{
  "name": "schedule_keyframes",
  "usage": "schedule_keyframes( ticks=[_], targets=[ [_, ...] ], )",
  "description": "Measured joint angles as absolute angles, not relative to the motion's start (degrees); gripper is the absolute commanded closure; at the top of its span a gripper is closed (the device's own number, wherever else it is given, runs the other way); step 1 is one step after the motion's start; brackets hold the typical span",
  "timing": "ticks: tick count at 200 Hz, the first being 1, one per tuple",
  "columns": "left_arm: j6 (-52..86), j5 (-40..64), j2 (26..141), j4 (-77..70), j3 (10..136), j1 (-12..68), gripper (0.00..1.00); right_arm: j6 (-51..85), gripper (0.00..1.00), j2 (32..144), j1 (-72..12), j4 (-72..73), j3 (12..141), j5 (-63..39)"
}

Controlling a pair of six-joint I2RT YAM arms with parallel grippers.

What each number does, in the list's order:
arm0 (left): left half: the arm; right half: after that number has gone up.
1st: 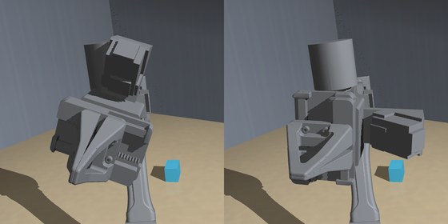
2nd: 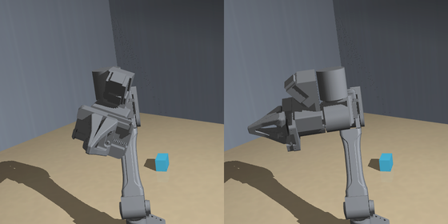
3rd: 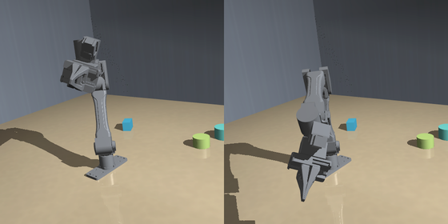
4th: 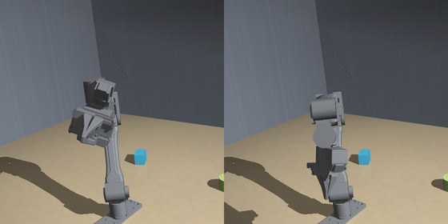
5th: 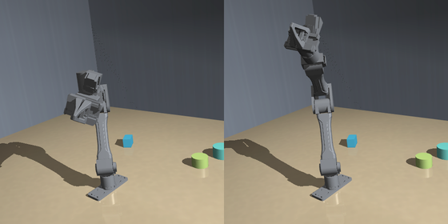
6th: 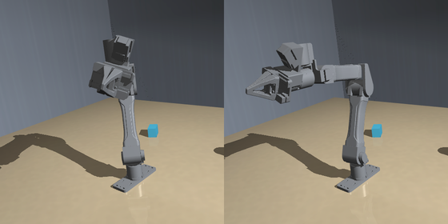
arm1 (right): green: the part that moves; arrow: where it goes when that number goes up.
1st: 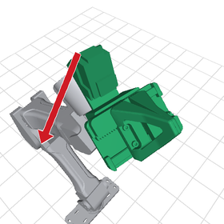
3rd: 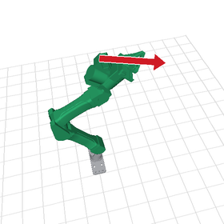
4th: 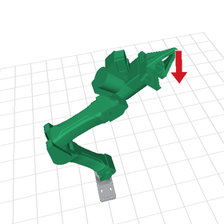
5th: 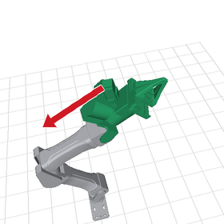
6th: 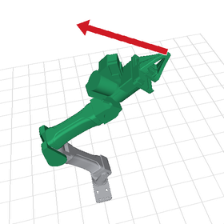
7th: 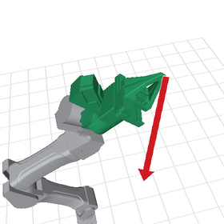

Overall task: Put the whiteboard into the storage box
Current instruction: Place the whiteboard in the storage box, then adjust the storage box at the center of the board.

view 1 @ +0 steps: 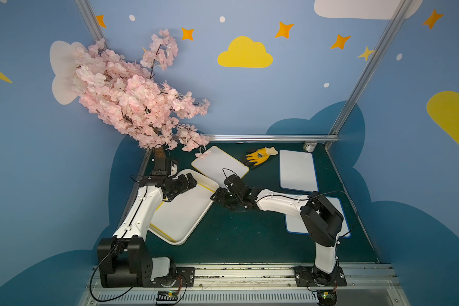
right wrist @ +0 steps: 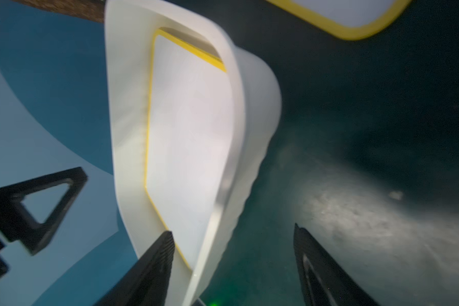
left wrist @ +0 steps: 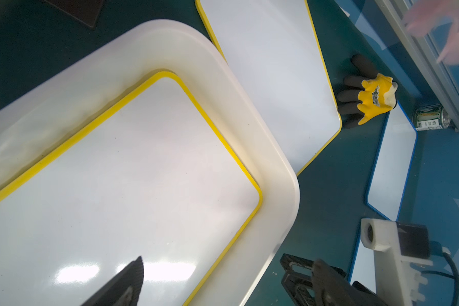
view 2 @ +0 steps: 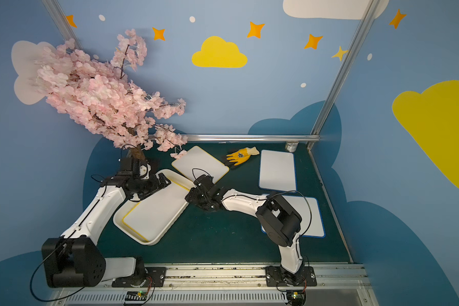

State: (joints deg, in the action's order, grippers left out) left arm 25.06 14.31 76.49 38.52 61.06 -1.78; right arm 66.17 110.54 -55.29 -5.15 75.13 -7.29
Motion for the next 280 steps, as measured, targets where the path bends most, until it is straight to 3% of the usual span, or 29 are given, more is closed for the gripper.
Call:
schedule_keyframes(
  ticks=[87,136,194,227,254,280],
  targets=[
    [25.30,13.96,76.38,38.50,61.06,-1.96,0.01,54.43,0.42,115.20,-52.66,-13.06,85.65,-3.57],
    [25.47,14.00,76.38,38.50,61.06,-3.01,0.01,51.42,0.70,122.56,-54.43,-16.78,93.67,-2.24],
    [25.80,14.37,76.38,38.39,61.06,-4.99,0.01,50.57,0.79,125.67,-55.55,-20.43,99.57,-0.10],
    [25.93,14.41,76.38,38.09,61.06,-5.26,0.01,49.56,0.67,125.69,-55.75,-21.28,99.88,-0.03],
    [25.93,14.52,76.34,38.00,60.95,-5.26,0.01,47.27,0.45,124.86,-55.94,-19.40,97.82,-0.05],
    [26.00,14.59,75.94,37.63,60.29,-5.19,0.01,45.19,0.33,119.68,-55.40,-15.55,89.34,-0.25]
  ],
)
